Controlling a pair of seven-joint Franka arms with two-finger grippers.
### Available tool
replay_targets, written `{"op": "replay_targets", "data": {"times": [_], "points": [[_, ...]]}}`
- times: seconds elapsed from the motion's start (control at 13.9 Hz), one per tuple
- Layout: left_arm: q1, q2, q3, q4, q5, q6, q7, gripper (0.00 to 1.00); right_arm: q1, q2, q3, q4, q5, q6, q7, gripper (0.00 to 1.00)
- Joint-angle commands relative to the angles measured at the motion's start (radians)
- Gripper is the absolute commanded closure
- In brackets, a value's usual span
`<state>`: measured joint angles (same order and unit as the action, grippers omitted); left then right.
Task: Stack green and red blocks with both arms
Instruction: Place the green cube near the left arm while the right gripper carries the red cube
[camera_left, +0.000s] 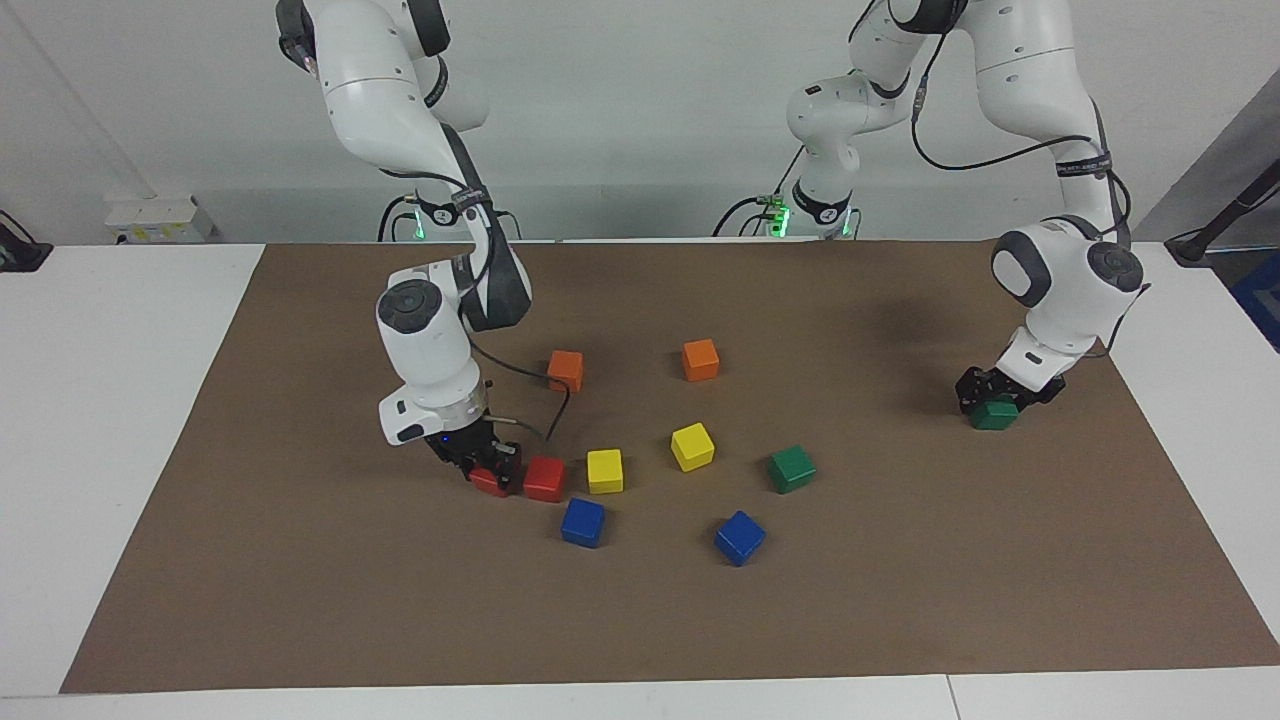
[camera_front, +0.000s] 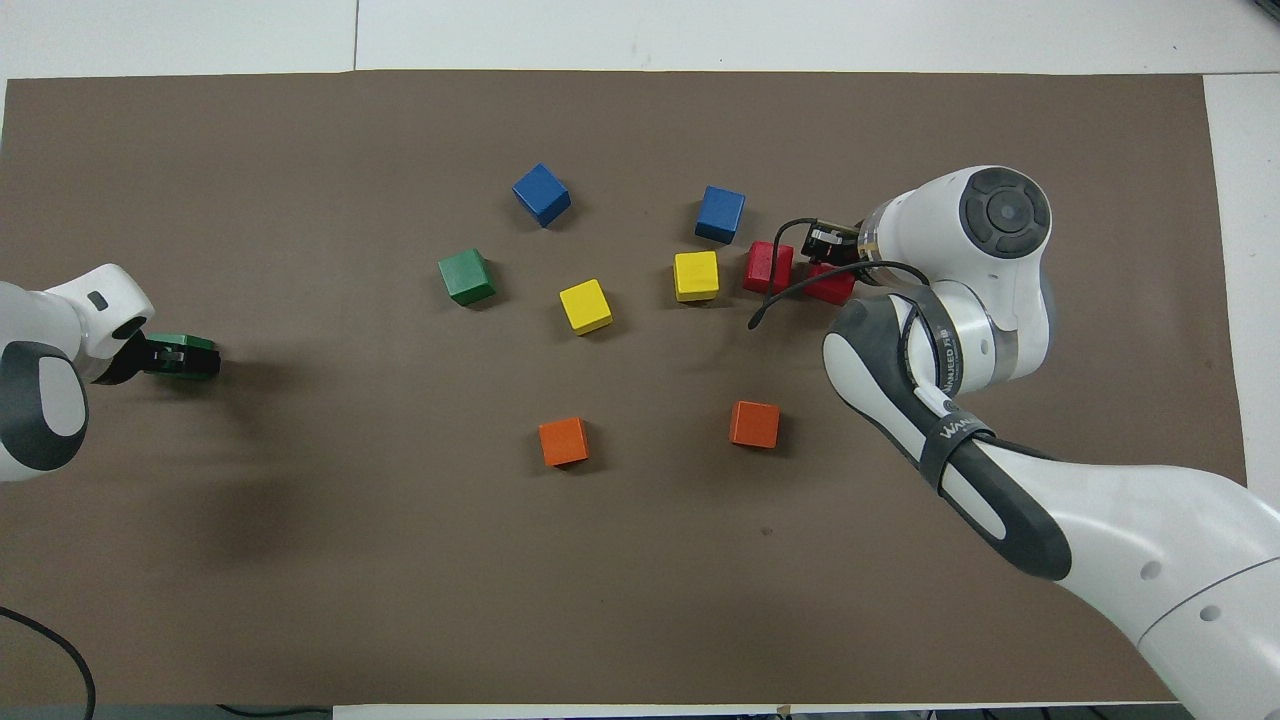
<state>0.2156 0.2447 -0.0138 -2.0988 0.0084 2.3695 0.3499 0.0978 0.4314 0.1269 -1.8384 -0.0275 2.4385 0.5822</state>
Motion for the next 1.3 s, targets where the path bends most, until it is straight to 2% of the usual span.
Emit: {"op": "replay_targets", "data": {"times": [0.0,0.14,0.29,0.43,0.65,0.79,1.01,1.23], "points": [[-0.004,-0.007,-0.006,0.171,-0.015,-0.197,0.017,0.0,-0.036,-0.023,0.005,-0.015,-0.002,-0.004,-0.1,0.88],[-0.043,0.001,-0.008,0.294,-0.015,-0.33,-0.037,0.0,-0.064,-0.023,0.005,0.034,-0.003,-0.062,-0.189,0.92],[-0.129,0.001,-0.008,0.354,-0.015,-0.394,-0.252,0.0,-0.117,-0.025,0.002,0.076,-0.017,-0.119,-0.359,0.92],[-0.232,0.004,-0.008,0.371,-0.015,-0.389,-0.519,0.0,-0.2,-0.037,0.003,0.074,-0.017,-0.125,-0.575,0.92],[-0.355,0.013,-0.008,0.399,-0.019,-0.371,-0.802,0.0,-0.286,-0.056,0.005,0.024,-0.014,-0.122,-0.723,0.91],[-0.427,0.054,-0.006,0.436,-0.042,-0.368,-0.946,0.0,-0.328,-0.072,0.005,-0.025,-0.006,-0.11,-0.763,0.91],[-0.511,0.206,-0.002,0.589,-0.035,-0.381,-1.136,0.0,-0.363,-0.086,0.007,-0.058,0.004,-0.108,-0.827,0.91],[-0.536,0.261,-0.002,0.594,-0.016,-0.356,-1.219,0.0,-0.372,-0.089,0.007,-0.068,0.006,-0.108,-0.838,0.91]]}}
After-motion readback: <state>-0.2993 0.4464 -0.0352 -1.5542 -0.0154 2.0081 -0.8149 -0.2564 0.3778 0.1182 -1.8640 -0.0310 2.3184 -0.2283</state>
